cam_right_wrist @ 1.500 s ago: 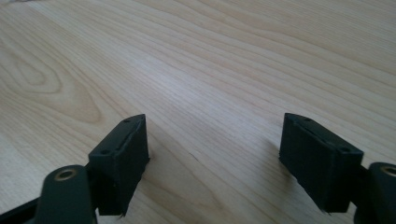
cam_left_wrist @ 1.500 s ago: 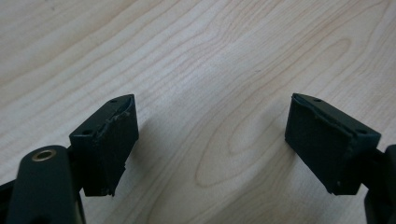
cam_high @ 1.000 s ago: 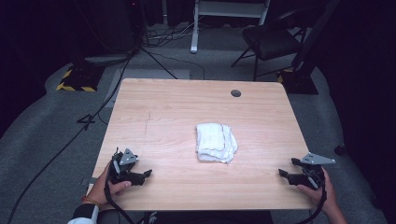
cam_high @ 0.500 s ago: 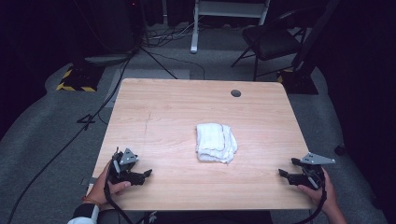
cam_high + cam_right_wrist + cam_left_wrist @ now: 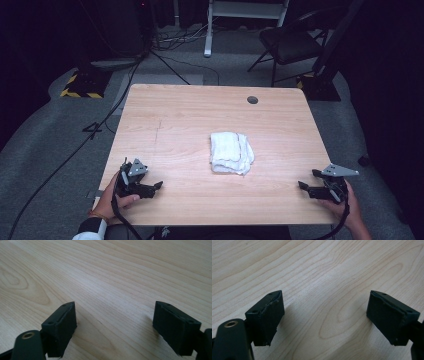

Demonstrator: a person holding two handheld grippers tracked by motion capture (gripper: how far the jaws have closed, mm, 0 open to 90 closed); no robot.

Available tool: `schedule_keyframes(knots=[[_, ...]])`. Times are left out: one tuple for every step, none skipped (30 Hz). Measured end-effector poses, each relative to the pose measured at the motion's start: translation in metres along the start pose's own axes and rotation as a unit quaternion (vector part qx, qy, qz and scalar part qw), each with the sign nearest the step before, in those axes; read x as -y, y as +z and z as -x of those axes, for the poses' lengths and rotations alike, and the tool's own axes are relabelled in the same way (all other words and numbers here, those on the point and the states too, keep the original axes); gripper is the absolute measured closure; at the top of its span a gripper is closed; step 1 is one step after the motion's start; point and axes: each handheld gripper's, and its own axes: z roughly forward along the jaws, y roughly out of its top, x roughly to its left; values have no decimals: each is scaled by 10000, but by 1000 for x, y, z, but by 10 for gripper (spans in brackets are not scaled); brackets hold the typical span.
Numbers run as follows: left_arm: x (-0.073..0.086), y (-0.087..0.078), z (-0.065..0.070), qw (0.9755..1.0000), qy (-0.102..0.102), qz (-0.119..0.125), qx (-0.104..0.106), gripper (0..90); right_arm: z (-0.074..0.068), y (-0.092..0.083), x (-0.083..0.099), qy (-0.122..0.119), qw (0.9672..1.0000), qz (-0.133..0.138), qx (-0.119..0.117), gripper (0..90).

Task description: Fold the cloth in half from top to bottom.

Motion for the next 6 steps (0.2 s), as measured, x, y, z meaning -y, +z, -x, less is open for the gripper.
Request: schedule_keyframes(knots=[[0,0,0,10000,6,4,-4,150,0,0,0,0,10000,0,2,193],[0,0,0,10000,7,2,-5,150,0,0,0,1,10000,-1,1,193],[0,0,0,10000,6,0,-7,150,0,0,0,1,10000,0,1,193],[0,0,0,10000,-6,3,-12,150,0,0,0,2,10000,-1,0,193],[0,0,0,10000,-19,0,-13,150,0,0,0,1,10000,-1,1,193],[0,0,0,10000,-52,3,-11,149,0,0,0,2,10000,-1,1,193]])
